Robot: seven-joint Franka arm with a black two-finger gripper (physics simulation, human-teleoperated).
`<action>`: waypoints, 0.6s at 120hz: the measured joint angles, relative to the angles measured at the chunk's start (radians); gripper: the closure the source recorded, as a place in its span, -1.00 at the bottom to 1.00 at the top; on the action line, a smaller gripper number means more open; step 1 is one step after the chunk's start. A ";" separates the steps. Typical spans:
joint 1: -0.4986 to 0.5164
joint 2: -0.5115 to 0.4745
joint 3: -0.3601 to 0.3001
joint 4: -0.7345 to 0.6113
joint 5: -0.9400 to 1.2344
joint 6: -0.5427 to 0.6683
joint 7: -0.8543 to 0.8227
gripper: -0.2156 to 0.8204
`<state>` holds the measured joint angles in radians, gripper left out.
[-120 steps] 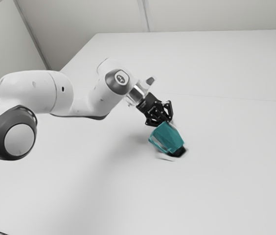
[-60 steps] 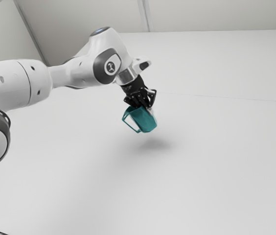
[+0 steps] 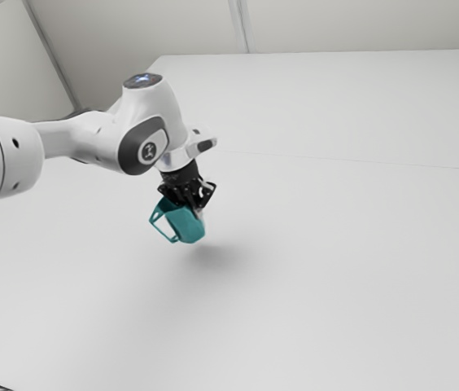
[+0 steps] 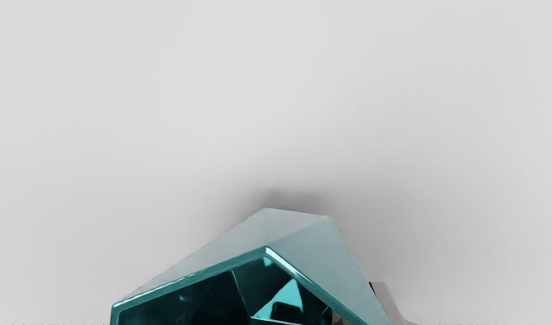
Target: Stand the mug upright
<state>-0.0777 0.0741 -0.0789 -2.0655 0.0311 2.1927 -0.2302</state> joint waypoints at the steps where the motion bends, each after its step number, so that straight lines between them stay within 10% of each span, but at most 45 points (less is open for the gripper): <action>1: -0.001 -0.001 0.002 -0.003 0.000 0.003 -0.001 0.93; 72: 0.033 0.048 0.051 -0.070 0.009 0.088 -0.027 0.93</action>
<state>-0.0443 0.1224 -0.0274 -2.1355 0.0403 2.2812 -0.2573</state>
